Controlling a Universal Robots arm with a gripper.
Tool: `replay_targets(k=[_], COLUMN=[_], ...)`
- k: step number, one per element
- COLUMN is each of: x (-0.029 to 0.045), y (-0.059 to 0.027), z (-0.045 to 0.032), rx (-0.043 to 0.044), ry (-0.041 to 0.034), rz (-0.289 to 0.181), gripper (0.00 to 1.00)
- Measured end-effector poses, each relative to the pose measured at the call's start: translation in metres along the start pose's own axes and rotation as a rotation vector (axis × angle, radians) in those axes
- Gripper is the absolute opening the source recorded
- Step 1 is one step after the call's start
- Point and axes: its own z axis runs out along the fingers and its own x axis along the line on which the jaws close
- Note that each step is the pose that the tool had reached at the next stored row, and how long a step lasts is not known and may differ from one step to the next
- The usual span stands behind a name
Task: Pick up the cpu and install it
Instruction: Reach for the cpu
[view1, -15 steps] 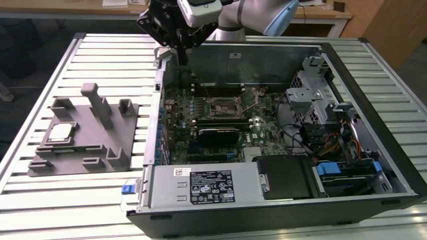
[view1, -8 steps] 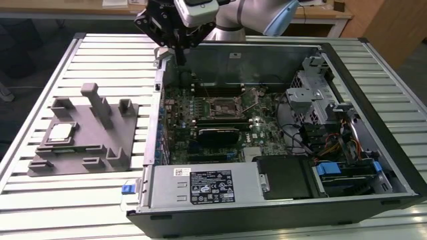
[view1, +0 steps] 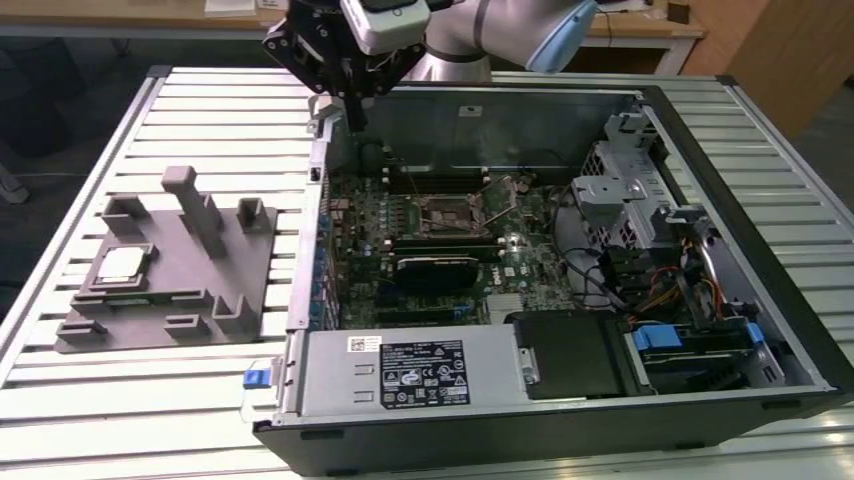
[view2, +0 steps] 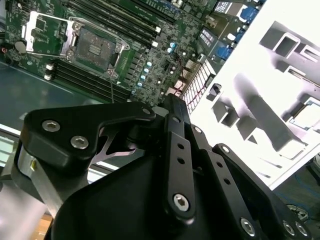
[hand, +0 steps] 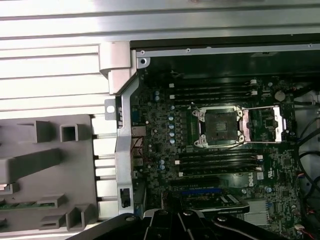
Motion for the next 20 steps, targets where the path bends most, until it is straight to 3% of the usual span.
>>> replay_targets(k=[20], x=[0.0110], y=[-0.0009], z=[0.0001], rx=[0.0000], ry=[0.0000], rz=[0.000], gripper=[0.11])
